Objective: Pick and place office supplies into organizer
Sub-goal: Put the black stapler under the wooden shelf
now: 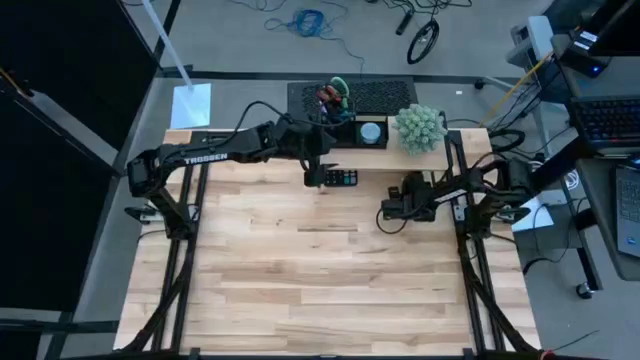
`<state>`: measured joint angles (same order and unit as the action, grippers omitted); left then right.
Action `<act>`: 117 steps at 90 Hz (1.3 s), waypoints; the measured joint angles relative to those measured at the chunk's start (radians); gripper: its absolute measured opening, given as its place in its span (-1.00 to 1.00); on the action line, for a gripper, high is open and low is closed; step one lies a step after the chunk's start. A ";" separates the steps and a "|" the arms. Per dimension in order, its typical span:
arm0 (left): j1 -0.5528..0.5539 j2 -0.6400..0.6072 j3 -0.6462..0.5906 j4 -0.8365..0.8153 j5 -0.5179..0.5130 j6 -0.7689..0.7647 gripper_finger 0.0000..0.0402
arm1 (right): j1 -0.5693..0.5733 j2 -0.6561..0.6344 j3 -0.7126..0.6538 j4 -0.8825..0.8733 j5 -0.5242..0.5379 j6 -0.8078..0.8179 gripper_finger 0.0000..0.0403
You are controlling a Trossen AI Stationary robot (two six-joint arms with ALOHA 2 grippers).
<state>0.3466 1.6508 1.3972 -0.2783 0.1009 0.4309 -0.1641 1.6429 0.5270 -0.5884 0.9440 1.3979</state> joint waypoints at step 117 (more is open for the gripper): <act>-0.002 0.000 0.000 0.007 0.000 -0.005 0.54 | 0.040 -0.020 0.011 -0.009 -0.068 0.011 0.00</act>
<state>0.3443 1.6508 1.3974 -0.2714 0.1009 0.4255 -0.1246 1.6234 0.5385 -0.5976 0.8757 1.4086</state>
